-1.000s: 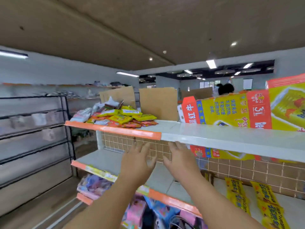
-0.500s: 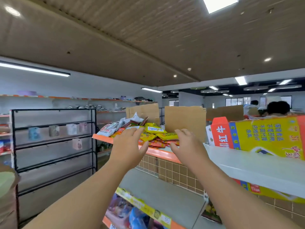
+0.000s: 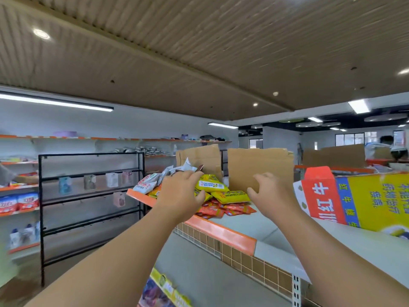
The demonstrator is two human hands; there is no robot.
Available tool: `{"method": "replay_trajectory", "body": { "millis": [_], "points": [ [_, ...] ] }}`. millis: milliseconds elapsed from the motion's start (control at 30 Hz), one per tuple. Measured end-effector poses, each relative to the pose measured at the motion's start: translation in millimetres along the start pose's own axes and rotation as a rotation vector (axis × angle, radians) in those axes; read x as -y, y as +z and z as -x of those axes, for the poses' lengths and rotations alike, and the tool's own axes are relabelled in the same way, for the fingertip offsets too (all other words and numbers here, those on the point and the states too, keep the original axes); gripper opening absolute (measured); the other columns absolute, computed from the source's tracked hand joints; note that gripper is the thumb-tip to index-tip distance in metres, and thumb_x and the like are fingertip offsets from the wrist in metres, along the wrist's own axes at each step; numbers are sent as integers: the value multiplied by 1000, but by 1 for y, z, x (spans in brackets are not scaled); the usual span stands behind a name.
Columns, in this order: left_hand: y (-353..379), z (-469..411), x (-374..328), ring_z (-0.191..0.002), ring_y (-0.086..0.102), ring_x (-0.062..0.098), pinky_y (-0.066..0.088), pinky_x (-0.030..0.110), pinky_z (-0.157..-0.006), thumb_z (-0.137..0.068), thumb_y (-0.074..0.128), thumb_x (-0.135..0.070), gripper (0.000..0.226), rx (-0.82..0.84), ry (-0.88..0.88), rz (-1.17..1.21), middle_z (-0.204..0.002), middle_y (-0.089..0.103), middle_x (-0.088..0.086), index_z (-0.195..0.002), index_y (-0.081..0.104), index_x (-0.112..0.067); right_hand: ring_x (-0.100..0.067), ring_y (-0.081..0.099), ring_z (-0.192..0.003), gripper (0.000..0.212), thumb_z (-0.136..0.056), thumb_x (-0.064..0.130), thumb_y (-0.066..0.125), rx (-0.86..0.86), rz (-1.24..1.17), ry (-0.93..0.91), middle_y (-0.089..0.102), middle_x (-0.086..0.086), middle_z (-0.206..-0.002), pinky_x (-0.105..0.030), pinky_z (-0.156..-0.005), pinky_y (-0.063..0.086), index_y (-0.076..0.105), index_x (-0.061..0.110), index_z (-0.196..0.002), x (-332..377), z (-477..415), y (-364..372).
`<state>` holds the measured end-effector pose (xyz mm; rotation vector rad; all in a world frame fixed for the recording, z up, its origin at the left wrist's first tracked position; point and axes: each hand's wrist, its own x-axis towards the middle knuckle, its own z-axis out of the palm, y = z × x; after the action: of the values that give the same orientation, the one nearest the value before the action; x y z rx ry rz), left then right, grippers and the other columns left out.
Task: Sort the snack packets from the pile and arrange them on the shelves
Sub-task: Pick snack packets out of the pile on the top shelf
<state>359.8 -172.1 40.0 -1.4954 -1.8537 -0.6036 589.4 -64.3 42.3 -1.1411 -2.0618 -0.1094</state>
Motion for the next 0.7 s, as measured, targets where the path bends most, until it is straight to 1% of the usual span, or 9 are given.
{"method": "replay_trajectory", "body": {
  "millis": [133,233,333,400,467,500,600,667,700],
  "points": [
    [16,-12,5,-119,58,22,49,45,-94,-84,39,-52,62,1,-37,-20,-131,64,-4,-140,54,-31,-27,57,-106,37,-95,40,54,14,-15,-7,58,-4,-125,-40,-85,53,62,16,-122,-7,-21,12],
    [28,-17,13,-117,58,23,48,45,-93,-83,42,-48,59,9,-82,-27,-128,64,-5,-140,53,-33,-27,57,-99,34,-94,39,54,48,-19,-11,57,-5,-122,-39,-82,54,62,16,-119,-8,-32,26],
    [40,-24,23,-118,56,23,47,43,-95,-86,48,-46,56,14,-88,-35,-130,63,-5,-141,52,-34,-29,58,-102,34,-95,38,53,92,4,-9,54,-7,-129,-39,-83,54,62,17,-121,-6,-41,38],
    [50,-32,32,-122,54,23,46,43,-98,-89,52,-44,55,22,-104,-15,-134,61,-4,-143,50,-34,-27,59,-94,28,-94,38,53,105,28,-20,54,-5,-122,-39,-79,55,63,19,-113,-3,-50,46],
    [61,-41,42,-124,53,23,44,44,-99,-91,52,-44,55,37,-137,27,-137,59,-4,-144,48,-34,-25,58,-85,21,-93,37,53,127,49,-26,53,-3,-112,-39,-75,55,60,20,-102,0,-59,56],
    [69,-46,48,-124,53,23,43,45,-100,-91,51,-44,55,47,-148,48,-138,59,-4,-144,48,-35,-25,58,-84,19,-92,37,54,141,61,-21,53,-3,-110,-38,-75,55,59,20,-100,1,-64,62],
    [93,-62,62,-125,54,24,41,47,-103,-91,50,-46,55,92,-162,101,-138,59,-3,-145,47,-36,-27,60,-93,30,-89,36,55,174,80,-15,55,-3,-114,-39,-81,55,63,20,-112,6,-80,82],
    [113,-75,72,-123,56,24,46,45,-98,-90,52,-45,54,112,-166,152,-136,61,-3,-143,49,-36,-28,60,-100,35,-86,36,56,193,96,-10,59,-4,-117,-40,-85,55,65,21,-116,10,-92,97],
    [124,-82,77,-122,57,24,47,44,-96,-89,53,-46,54,118,-162,179,-136,62,-3,-143,50,-36,-29,61,-101,35,-84,36,56,207,101,6,61,-4,-116,-41,-85,55,65,22,-115,13,-97,105]
  ]
}}
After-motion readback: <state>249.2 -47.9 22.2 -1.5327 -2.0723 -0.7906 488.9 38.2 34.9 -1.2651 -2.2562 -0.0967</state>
